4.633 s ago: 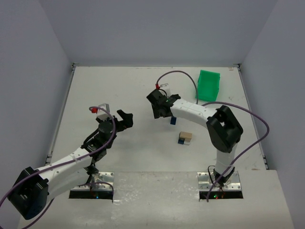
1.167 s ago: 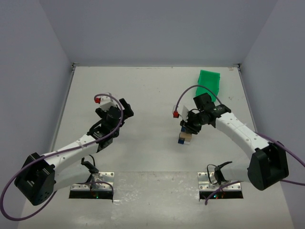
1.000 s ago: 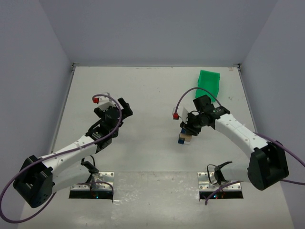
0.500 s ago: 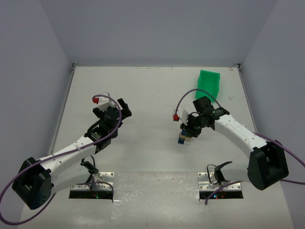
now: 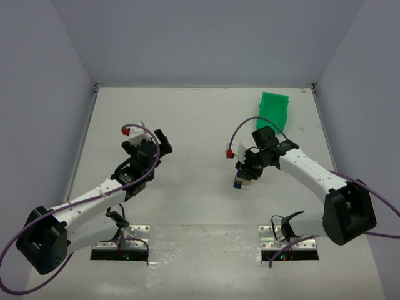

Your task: Build the wood block tower

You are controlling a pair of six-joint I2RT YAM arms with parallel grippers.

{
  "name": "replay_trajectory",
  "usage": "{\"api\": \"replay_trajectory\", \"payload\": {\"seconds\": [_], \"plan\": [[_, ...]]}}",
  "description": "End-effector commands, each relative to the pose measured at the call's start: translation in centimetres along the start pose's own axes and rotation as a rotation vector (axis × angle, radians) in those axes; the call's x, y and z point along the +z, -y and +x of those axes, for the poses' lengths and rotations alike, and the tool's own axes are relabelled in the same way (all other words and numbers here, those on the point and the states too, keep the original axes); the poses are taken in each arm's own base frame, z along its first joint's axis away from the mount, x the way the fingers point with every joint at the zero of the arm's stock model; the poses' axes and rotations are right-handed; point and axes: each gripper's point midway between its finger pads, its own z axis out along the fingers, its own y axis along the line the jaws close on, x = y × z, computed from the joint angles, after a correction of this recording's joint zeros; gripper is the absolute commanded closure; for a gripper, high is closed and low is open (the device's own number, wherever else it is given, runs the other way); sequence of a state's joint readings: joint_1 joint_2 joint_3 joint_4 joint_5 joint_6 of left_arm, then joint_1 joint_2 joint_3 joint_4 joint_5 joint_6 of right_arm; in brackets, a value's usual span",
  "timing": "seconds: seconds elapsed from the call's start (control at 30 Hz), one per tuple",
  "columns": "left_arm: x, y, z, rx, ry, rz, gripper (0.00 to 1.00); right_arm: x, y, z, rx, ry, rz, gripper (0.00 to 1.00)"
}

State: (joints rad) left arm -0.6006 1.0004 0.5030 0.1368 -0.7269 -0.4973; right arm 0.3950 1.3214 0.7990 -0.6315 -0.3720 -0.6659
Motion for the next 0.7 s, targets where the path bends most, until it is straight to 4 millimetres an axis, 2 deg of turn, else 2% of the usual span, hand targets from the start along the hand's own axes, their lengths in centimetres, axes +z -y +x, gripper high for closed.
{"api": "replay_trajectory", "payload": {"seconds": [0.0,0.23,0.53,0.67], "plan": [[-0.06,0.52,-1.77,-0.023,0.045,0.006,0.0,-0.42,0.93,-1.62,-0.027,0.043,0.017,0.88],[0.02,0.65,-1.69,-0.019,0.043,0.009,0.0,-0.47,1.0,-1.59,-0.032,0.04,0.019,0.85],[0.05,0.57,-1.6,-0.012,0.042,0.007,0.0,-0.47,0.94,-1.44,-0.044,0.034,0.015,0.75],[0.07,0.61,-1.63,-0.012,0.043,0.007,0.0,-0.46,0.73,-1.52,-0.047,0.038,0.005,0.74]]}}
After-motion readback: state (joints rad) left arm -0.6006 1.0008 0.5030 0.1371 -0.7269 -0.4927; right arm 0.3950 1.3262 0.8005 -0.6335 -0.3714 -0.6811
